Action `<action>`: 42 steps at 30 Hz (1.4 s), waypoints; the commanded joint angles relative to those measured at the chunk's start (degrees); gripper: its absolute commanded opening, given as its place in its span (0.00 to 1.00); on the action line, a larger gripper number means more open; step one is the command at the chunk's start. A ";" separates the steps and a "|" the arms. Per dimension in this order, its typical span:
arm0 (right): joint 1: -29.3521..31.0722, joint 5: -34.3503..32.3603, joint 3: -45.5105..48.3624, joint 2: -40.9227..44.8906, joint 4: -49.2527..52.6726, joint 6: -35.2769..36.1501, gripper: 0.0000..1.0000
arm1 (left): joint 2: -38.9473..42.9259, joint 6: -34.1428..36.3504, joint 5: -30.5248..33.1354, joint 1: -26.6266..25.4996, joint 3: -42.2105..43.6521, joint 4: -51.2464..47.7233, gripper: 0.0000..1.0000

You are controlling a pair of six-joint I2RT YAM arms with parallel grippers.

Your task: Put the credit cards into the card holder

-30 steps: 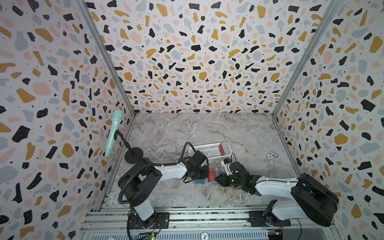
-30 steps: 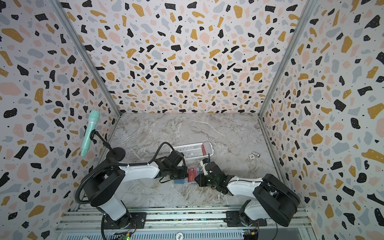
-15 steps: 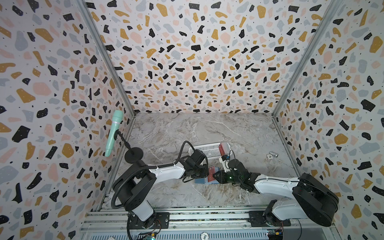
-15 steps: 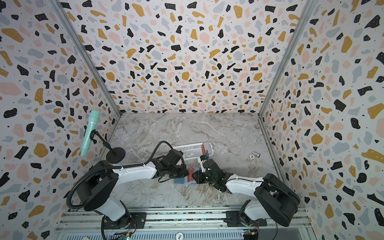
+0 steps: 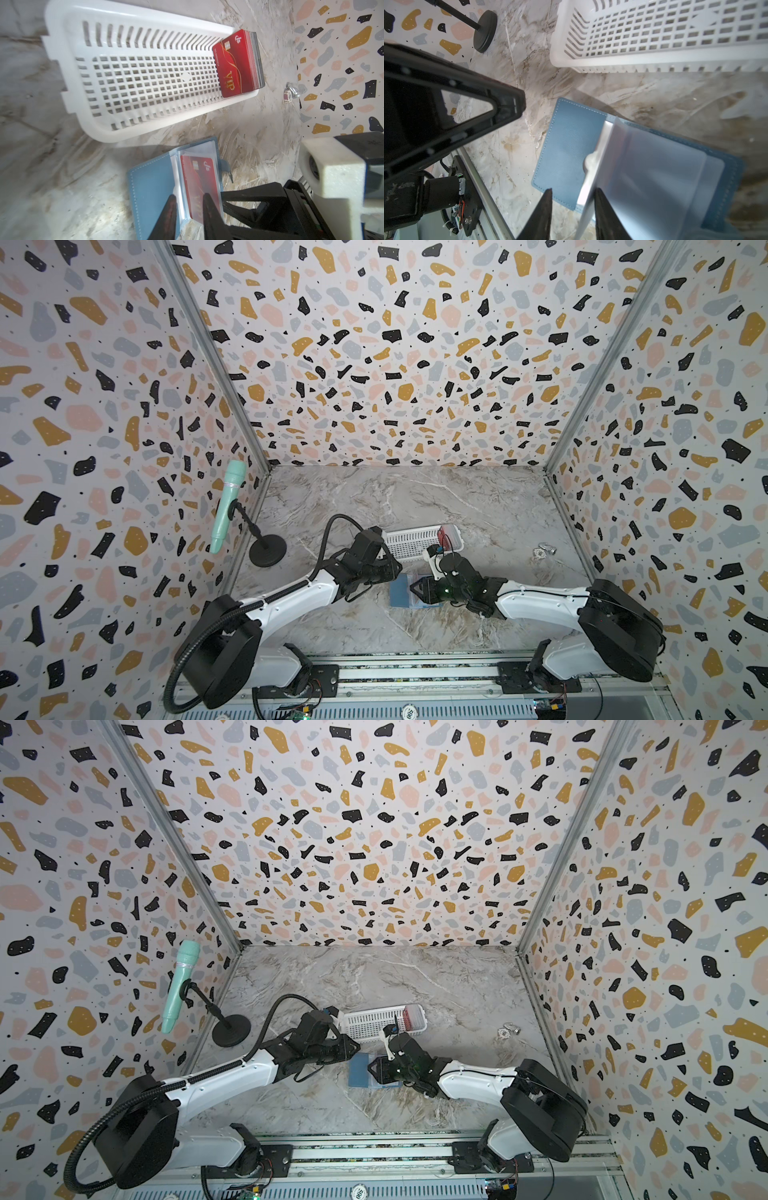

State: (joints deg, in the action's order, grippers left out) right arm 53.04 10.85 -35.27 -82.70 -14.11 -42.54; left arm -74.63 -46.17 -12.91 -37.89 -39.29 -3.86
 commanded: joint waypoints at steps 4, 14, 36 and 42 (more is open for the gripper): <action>2.22 -0.81 -5.18 -2.28 2.40 1.58 0.37 | 3.73 -0.53 -1.23 1.68 3.95 5.35 0.29; 1.84 -4.37 -4.98 0.26 6.18 3.58 0.37 | 5.46 0.32 -1.68 1.85 4.60 8.35 0.31; -22.39 -7.31 -10.83 7.17 22.72 22.54 0.64 | -22.41 11.30 1.42 0.89 -21.51 5.16 0.29; -26.02 -7.26 -16.76 0.42 23.05 27.41 0.79 | -31.17 12.16 0.36 0.17 -29.36 4.47 0.26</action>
State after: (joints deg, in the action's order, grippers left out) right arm 28.08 3.81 -49.06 -79.85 6.85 -19.53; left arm -103.28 -36.05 -11.88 -36.95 -65.41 1.85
